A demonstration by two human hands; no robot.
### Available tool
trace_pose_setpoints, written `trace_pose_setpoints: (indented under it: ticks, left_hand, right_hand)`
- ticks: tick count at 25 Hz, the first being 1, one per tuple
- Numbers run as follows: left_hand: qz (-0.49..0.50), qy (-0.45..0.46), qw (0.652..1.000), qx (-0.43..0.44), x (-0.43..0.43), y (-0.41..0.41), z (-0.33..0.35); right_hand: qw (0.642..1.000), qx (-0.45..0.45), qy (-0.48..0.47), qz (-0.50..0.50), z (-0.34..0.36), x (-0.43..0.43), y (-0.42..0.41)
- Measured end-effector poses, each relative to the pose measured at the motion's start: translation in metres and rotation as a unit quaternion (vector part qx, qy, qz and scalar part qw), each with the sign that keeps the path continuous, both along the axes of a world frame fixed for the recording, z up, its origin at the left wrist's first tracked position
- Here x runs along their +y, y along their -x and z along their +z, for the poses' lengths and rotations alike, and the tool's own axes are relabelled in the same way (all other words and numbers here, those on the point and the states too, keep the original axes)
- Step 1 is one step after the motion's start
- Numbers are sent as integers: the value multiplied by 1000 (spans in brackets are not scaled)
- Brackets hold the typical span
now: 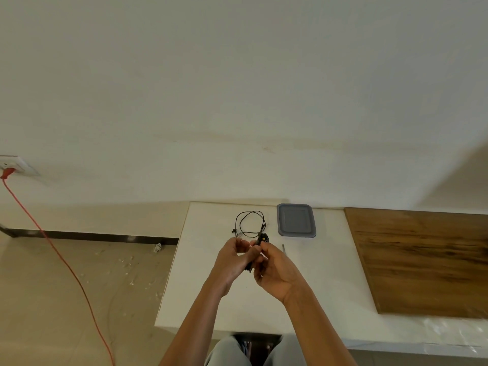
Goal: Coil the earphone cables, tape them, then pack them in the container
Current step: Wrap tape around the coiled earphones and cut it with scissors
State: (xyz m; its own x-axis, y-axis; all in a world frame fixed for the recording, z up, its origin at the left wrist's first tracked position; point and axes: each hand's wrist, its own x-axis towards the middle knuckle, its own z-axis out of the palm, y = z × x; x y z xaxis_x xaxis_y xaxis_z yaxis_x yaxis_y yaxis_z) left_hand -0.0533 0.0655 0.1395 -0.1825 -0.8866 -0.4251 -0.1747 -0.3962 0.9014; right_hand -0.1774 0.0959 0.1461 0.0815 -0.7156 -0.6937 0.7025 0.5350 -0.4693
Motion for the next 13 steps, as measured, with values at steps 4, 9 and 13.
trace_pose_setpoints:
  ticks: [4,9,13]
  left_hand:
    - [89,55,994,-2,6,5,-3]
    - [96,51,993,35,5,4,1]
    - [83,12,995,60,3,2,2]
  right_hand:
    - [1000,20,-2,-14,2,-3,-5]
    - [996,67,-14,-49,-2,0,-7]
    - [996,66,-3,-57,-3,1,-10]
